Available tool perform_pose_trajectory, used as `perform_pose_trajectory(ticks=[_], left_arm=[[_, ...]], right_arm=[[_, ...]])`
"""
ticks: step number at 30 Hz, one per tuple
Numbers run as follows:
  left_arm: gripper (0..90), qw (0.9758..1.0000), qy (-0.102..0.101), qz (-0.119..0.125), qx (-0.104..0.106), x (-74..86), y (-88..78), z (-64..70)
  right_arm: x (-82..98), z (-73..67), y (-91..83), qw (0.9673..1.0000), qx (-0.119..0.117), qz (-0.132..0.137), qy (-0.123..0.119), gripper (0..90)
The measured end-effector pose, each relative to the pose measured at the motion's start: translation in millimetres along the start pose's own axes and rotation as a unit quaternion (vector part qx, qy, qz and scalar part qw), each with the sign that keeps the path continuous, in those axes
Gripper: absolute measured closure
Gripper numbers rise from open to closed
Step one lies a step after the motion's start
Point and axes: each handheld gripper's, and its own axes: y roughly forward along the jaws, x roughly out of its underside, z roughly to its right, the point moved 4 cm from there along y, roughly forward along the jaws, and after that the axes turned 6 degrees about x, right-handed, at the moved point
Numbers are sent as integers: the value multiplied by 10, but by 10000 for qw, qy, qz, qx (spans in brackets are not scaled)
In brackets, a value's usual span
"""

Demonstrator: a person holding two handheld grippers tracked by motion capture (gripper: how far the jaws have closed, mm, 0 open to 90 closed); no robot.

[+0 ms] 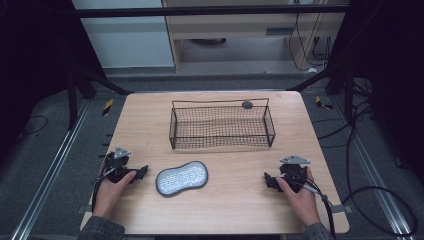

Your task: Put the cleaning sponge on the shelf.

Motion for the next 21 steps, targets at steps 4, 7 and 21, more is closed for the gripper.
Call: perform_pose_trajectory(ticks=[4,7,21], left_arm=[[12,10000,13,12,82,3,-27,15],[23,9999,36,109,78,-17,-60,32],[39,9948,953,92,351,-363,-245,478]], right_arm=[[0,0,0,10000,-1,-2,2,8],[0,0,0,10000,-1,0,-1,8],[15,-9,-16,10000,13,-7,-3,8]])
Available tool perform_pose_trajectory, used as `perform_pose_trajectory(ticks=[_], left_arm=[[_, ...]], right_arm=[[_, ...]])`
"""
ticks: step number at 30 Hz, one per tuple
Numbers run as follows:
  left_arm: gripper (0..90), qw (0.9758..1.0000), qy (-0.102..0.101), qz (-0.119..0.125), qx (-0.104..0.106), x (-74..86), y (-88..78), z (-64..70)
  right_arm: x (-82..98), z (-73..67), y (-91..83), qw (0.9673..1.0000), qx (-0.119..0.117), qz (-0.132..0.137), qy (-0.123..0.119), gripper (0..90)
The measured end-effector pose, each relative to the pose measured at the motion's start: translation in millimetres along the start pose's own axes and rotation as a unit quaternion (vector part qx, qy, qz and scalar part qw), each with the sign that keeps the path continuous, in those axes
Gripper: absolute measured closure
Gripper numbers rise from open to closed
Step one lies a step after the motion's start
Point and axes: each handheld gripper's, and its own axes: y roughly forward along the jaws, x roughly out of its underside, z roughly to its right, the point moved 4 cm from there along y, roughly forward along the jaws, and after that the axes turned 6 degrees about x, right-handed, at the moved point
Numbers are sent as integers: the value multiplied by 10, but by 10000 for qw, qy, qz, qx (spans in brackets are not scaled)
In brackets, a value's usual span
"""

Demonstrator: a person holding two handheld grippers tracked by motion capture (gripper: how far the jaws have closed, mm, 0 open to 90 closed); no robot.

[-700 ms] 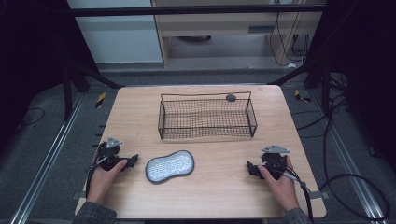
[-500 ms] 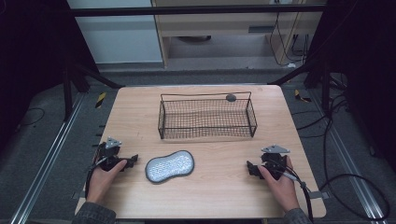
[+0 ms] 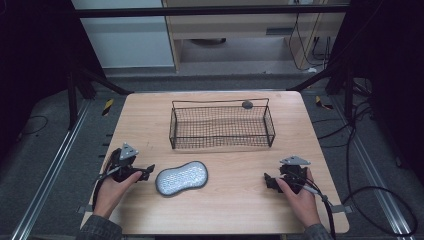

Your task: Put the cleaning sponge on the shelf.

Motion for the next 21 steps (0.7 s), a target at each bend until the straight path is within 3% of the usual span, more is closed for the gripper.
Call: perform_pose_trajectory(ticks=[3,6,8,11,16,17,18,20,21], left_arm=[[41,9996,159,-196,135,-107,37,89],[35,9988,156,-337,322,-154,72,146],[37,9969,343,-536,468,-235,110,252],[36,9947,426,-624,693,-335,129,378],[36,9890,788,-901,870,-467,161,553],[34,9890,788,-901,870,-467,161,553],[33,9866,902,-983,938,-503,176,606],[31,9853,932,-1038,982,-514,187,628],[31,9835,954,-1164,1009,-525,215,664]], right_arm=[[-1,-2,-1,10000,-5,-6,16,7],[-1,-2,-1,10000,-4,-5,14,7],[-1,-2,-1,10000,-4,-7,15,7],[-1,-1,0,10000,-6,-1,8,8],[-1,-1,-1,10000,-3,-5,11,8],[-1,-1,-1,10000,-3,-5,11,8],[0,-1,-1,10000,-3,-4,11,7],[0,-1,-1,10000,-3,-6,12,8],[-1,-2,-1,10000,-3,-6,14,8]])
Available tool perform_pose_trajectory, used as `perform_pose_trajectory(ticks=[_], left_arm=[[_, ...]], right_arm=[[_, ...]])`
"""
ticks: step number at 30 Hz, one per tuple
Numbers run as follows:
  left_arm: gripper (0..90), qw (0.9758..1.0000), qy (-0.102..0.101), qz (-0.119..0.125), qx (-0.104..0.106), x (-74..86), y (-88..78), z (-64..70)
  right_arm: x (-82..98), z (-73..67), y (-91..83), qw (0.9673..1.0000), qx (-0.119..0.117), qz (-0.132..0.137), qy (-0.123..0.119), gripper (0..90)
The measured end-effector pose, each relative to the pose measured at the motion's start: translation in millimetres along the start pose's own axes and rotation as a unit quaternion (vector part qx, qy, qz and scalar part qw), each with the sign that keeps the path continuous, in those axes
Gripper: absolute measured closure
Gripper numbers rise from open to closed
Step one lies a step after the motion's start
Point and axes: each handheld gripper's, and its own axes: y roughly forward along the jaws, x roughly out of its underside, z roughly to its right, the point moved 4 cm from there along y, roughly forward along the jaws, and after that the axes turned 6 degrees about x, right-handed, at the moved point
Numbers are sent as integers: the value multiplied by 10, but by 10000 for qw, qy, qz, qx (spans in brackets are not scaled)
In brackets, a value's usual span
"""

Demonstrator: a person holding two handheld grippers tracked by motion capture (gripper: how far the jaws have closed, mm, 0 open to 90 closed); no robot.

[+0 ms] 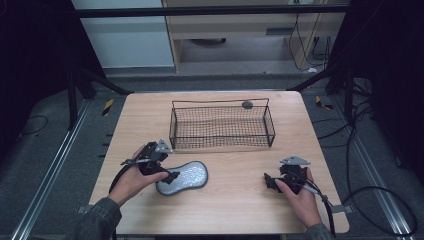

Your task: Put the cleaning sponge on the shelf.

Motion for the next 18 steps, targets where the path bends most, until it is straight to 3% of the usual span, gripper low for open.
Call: perform_pose_trajectory(ticks=[2,5,14,18], left_arm=[[35,10000,-38,-40,12,-12,12,15],[31,9993,281,-240,98,-38,42,91],[34,9976,453,-449,261,-69,96,162],[34,9958,644,-552,335,-110,109,226]], right_arm=[[-1,-2,0,10000,-6,4,14,8],[0,0,0,10000,-1,3,1,8],[0,1,1,10000,-4,5,-9,7],[-1,0,0,10000,-3,0,-9,7]])
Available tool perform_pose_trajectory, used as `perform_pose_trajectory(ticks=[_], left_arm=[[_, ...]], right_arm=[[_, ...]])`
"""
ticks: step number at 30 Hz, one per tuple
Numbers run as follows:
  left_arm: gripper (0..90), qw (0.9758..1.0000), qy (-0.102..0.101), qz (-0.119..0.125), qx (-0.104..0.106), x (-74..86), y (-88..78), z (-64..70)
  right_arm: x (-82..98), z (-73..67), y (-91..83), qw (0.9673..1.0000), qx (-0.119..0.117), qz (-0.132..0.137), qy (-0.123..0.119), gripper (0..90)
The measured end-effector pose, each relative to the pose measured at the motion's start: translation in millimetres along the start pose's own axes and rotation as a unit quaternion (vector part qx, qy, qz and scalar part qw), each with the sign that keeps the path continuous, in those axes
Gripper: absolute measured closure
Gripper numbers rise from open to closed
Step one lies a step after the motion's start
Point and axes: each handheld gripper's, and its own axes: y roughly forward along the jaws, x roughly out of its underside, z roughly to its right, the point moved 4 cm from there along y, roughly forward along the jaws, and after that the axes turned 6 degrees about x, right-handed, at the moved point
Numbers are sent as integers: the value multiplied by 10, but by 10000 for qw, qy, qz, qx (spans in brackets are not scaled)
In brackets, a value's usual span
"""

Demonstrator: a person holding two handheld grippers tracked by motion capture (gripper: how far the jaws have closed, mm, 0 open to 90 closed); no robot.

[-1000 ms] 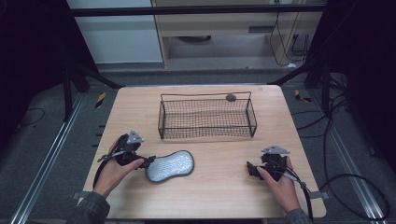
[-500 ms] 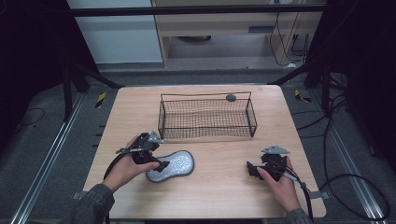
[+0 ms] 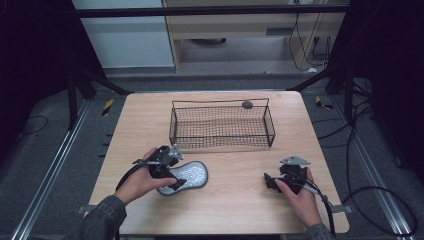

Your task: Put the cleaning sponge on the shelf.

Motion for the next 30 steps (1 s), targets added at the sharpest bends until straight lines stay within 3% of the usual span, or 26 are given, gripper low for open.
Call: perform_pose_trajectory(ticks=[4,12,30], left_arm=[[34,9999,98,-63,53,-55,29,25],[36,9981,307,-496,200,-65,249,12],[37,9962,314,-716,370,-35,412,-24]], right_arm=[[-2,-4,0,10000,-15,4,12,7],[-2,-5,2,10000,-14,8,11,7],[-3,-11,1,10000,-30,9,18,7]])
